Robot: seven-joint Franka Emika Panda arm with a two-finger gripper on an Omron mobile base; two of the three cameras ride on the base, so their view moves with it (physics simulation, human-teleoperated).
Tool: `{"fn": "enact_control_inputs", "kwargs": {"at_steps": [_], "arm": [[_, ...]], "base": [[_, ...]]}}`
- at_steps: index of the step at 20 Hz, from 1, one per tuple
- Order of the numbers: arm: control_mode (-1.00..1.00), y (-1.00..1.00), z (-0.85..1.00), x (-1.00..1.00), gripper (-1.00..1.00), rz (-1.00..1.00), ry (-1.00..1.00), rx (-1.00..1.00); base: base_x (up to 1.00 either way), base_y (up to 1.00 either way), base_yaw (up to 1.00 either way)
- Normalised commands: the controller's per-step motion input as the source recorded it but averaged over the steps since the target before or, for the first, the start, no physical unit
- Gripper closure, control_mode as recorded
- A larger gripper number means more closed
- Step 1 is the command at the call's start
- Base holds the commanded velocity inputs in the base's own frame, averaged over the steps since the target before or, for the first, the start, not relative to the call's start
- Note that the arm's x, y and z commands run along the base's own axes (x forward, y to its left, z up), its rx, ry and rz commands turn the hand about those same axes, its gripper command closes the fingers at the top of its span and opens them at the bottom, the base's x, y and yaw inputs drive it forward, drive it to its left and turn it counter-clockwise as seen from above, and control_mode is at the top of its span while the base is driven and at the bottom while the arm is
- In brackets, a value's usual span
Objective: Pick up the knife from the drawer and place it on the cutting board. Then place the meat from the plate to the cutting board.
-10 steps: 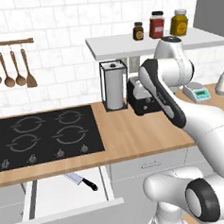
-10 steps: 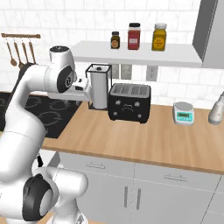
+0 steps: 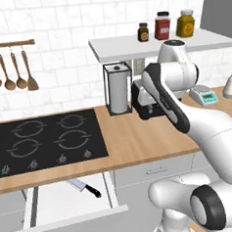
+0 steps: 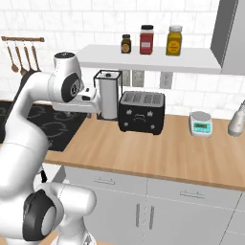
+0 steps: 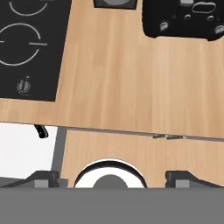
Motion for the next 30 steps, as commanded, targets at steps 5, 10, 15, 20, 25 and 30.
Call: {"fn": "enact_control_inputs", "kwargs": {"at_steps": [5, 10, 15, 20, 25, 30], "arm": [[1.0, 0.0, -0.02, -0.02, -1.0, 0.01, 0.0, -0.02], [1.0, 0.0, 0.0, 0.0, -1.0, 0.0, 0.0, 0.0], [1.0, 0.0, 0.0, 0.0, -1.0, 0.0, 0.0, 0.0], [1.0, 0.0, 0.0, 0.0, -1.0, 0.0, 0.0, 0.0], [1.0, 0.0, 0.0, 0.0, -1.0, 0.0, 0.0, 0.0], [1.0, 0.0, 0.0, 0.0, -1.0, 0.0, 0.0, 0.0]], "base": [[-0.09, -0.1, 0.1], [-0.37, -0.58, 0.58], [-0.51, -0.37, 0.73], [-0.31, -0.06, 0.86], [-0.23, -0.01, 0.87], [-0.28, -0.09, 0.76]]}}
